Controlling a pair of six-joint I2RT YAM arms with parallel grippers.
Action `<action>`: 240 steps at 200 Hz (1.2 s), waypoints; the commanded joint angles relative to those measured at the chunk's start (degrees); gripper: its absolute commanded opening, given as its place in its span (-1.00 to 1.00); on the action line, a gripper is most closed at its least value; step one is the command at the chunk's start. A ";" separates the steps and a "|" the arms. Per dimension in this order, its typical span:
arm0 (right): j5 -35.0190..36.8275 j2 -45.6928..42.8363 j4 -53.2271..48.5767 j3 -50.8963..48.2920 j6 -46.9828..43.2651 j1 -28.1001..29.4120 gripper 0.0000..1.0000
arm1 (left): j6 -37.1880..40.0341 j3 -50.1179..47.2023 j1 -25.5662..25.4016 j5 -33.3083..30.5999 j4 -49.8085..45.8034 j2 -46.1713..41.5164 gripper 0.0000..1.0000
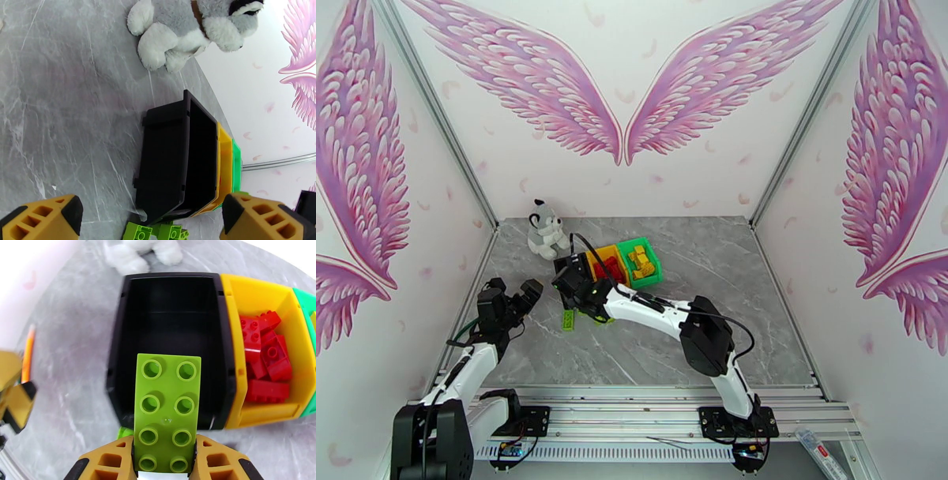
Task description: Sort the legos into containers by color
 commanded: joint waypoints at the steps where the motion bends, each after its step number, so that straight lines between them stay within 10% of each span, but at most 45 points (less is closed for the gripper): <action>1: -2.80 3.46 -3.39 5.48 -1.14 -2.34 -0.48 | -0.24 -0.86 0.47 1.31 1.86 -0.07 0.97; 111: -4.52 2.48 -2.24 6.41 -3.60 -2.41 0.29 | -0.03 -0.30 0.20 4.54 6.15 6.01 0.98; 240: -5.90 -3.21 12.44 -13.93 4.22 6.72 0.41 | -0.59 -1.73 7.22 4.09 3.54 4.30 0.97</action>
